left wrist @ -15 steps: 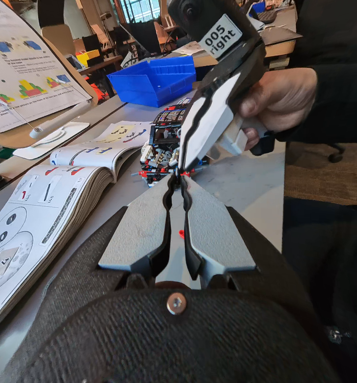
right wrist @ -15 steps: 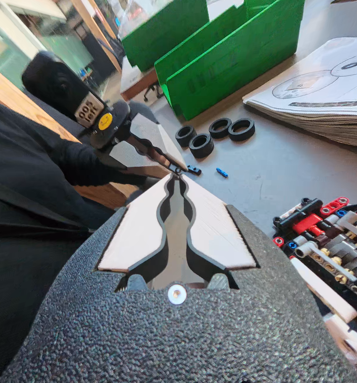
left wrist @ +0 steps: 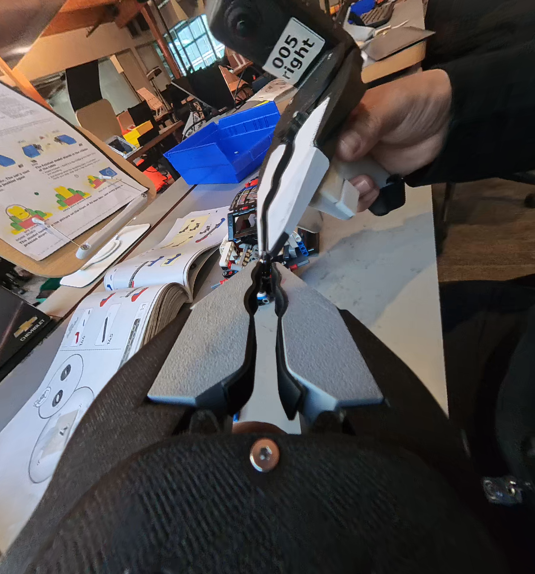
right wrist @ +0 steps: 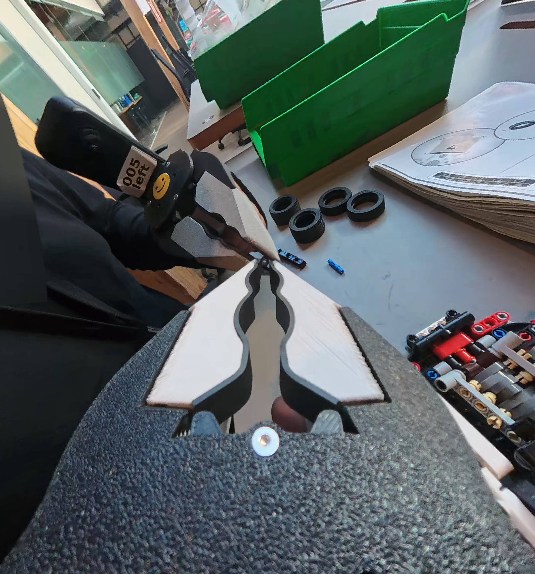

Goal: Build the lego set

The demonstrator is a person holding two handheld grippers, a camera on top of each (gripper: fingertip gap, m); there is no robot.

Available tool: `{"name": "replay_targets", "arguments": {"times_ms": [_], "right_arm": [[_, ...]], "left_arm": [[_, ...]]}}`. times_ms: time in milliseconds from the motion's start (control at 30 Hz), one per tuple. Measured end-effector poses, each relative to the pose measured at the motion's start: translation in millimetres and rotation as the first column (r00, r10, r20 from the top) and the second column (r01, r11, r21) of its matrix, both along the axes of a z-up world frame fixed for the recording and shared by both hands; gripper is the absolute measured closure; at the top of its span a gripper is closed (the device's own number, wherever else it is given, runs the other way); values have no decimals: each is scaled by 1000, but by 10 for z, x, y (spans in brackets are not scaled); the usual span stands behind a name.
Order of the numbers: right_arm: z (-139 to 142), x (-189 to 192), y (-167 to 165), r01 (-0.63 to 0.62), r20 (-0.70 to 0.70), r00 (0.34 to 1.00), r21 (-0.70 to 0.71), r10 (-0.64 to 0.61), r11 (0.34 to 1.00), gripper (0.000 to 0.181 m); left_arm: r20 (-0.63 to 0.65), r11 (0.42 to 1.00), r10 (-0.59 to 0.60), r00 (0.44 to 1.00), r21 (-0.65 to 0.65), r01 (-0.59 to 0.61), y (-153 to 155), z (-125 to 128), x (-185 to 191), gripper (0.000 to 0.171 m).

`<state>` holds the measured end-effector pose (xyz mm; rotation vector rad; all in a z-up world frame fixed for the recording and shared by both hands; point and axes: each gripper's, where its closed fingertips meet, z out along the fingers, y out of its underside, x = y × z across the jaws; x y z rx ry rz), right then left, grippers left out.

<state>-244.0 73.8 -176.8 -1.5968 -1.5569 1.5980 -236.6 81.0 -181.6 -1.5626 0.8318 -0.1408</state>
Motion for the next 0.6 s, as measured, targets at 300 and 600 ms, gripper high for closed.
{"name": "replay_targets", "arguments": {"times_ms": [300,600], "right_arm": [[-113,47,-24,40,61,997,57,-43,998,178],[-717,164,-64,-39,329,942,313,-70,949,178]], "left_arm": [[-59,998,30,998,-56,-33,-30,-147,49,167],[-265,854,-163,950,-521,1,-138,-934,-134,126]]}}
